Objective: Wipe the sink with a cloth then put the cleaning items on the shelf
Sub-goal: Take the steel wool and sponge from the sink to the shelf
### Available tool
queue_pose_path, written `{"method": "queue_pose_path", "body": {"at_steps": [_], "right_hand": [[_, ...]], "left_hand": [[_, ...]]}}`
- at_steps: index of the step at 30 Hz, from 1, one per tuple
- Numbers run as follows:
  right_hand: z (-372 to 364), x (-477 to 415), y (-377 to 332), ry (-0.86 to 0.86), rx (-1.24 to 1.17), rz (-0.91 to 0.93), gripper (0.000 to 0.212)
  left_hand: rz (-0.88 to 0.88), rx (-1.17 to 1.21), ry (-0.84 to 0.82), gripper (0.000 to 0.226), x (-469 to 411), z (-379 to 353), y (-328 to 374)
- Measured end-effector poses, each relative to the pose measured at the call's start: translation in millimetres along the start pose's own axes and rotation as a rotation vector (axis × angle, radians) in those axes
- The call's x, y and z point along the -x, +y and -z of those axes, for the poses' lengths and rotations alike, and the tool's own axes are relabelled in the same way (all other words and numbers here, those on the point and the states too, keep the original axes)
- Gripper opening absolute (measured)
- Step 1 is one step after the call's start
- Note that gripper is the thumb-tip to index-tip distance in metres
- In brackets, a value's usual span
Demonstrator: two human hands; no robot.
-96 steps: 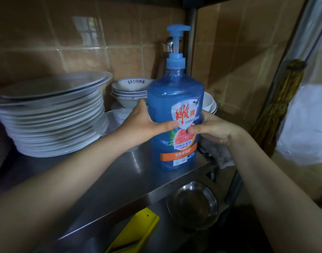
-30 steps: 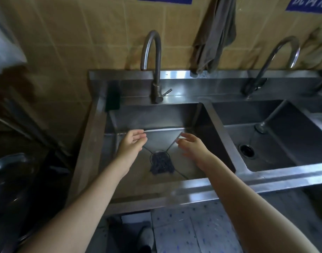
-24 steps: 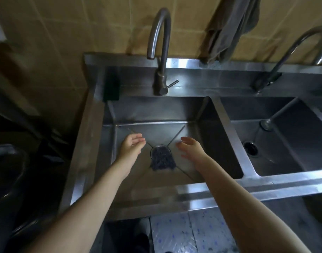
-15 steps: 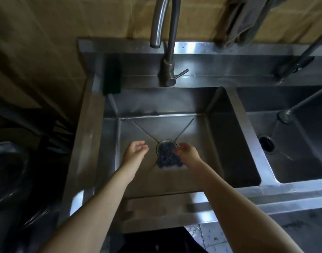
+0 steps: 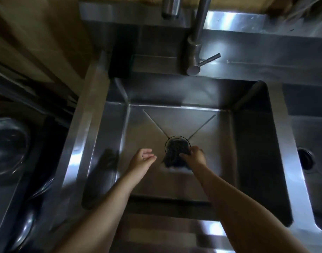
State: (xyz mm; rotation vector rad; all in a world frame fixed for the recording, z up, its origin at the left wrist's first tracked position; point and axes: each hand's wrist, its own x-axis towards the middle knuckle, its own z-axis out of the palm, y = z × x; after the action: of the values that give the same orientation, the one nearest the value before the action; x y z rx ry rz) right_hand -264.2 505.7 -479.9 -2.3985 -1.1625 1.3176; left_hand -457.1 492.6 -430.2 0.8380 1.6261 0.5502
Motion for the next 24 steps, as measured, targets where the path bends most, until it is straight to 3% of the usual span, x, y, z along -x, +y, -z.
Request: {"method": "queue_pose_path", "body": {"at_steps": [7,13,17,22,24], "right_hand": [[-33,-27,-4,0.02,0.241,-0.071,0.067],[-37,-42,1,0.061,0.438,-0.07,0.081],[-33,-48,1,0.057,0.461,-0.136,0.078],[-25,-45,1,0.085,0.454,-0.092,0.06],[-19,-42,2,0.05,0.346,-0.093,0.054]], "left_hand": [[0.014,0.109,0.074,0.02,-18,2,-1],[-0.017,0.016,0.019,0.019,-23,-3,-6],[-0.028,0.017,0.05,0.016,-28,-3,-5],[-0.027,0.05,0.069,0.016,-26,-5,-2],[-0.015,0.074,0.084,0.015,-22,-7,2]]}}
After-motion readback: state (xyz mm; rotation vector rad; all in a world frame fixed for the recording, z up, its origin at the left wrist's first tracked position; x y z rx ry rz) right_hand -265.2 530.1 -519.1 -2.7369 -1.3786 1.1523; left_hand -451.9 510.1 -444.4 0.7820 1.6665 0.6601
